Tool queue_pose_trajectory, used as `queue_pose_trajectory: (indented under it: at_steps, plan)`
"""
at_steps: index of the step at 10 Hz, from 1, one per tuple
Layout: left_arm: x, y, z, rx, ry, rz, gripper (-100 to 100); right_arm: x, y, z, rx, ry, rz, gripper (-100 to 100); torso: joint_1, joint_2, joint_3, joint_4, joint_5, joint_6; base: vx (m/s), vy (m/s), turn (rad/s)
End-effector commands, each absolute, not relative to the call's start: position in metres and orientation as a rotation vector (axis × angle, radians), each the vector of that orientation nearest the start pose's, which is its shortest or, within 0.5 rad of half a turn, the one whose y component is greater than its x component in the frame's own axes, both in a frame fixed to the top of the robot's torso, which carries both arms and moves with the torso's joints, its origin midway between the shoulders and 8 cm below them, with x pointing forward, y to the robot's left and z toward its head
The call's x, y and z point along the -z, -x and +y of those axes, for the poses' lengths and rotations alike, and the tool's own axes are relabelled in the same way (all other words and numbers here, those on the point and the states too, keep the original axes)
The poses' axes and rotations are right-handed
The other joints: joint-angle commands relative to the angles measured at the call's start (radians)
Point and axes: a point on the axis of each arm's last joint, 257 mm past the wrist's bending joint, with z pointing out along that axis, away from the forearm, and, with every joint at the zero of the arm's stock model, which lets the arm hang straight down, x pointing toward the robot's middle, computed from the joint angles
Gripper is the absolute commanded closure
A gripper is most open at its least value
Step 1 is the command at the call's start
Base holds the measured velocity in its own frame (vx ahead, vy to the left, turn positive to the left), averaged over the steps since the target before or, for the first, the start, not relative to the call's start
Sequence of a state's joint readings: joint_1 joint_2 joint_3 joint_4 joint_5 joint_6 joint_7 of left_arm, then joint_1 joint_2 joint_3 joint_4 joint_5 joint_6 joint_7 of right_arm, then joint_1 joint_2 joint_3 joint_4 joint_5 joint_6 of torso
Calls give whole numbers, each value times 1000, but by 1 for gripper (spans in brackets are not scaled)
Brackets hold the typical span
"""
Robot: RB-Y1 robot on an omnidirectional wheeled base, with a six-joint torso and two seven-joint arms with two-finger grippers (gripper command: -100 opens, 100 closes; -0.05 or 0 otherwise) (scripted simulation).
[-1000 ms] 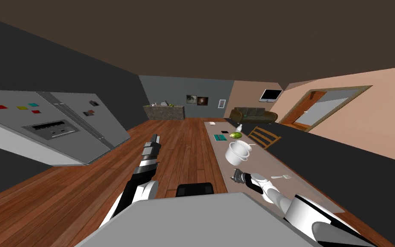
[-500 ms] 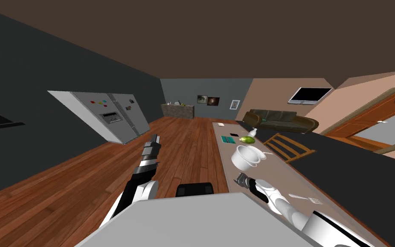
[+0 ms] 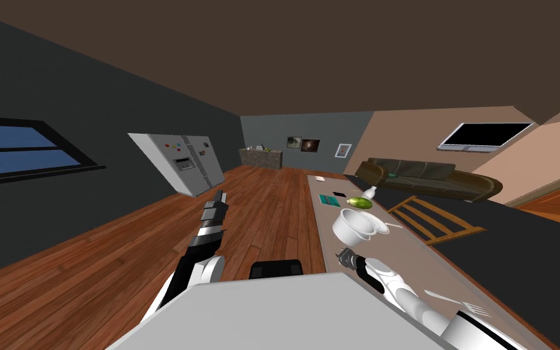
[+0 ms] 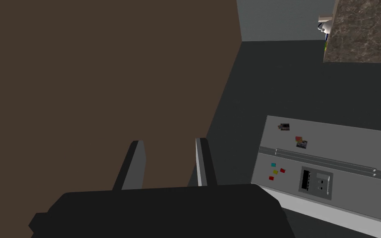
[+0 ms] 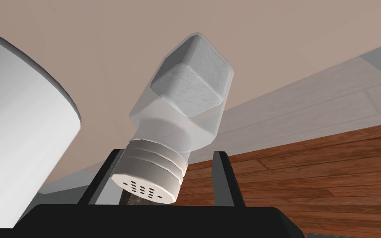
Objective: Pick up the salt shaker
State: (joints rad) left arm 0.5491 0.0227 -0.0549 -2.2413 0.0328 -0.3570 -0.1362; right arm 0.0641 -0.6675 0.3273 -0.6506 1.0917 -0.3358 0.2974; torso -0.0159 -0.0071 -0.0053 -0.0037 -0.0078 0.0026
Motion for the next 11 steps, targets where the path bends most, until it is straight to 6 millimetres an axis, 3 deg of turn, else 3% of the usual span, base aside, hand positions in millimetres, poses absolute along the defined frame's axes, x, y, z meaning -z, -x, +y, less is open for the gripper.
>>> queue_pose_trajectory:
  at_steps: [1,4,5,6,8,11]
  plan:
    - [41,-369,273,1182,788,815,0,573,-252,-498,195,572,2555,100,0,0,0,0,0,0,1,-6,7]
    - [41,-369,273,1182,788,815,0,572,-255,-499,197,572,2551,100,-3,-2,-2,-2,-3,1,0,0,0]
    - [41,-369,273,1182,788,815,0,572,-255,-499,197,572,2551,0,-3,-2,-2,-2,-3,1,0,0,0]
    - [41,-369,273,1182,788,815,0,573,-259,-489,168,634,2542,100,-3,-2,-2,-2,-3,1,84,-15,-377]
    - [41,-369,273,1182,788,815,0,573,-268,-479,142,710,2523,100,-1,-12,-7,-4,-3,2,155,40,-416]
    - [41,-369,273,1182,788,815,0,572,-275,-470,116,785,2501,100,-2,-8,-6,-3,-3,2,73,22,-217]
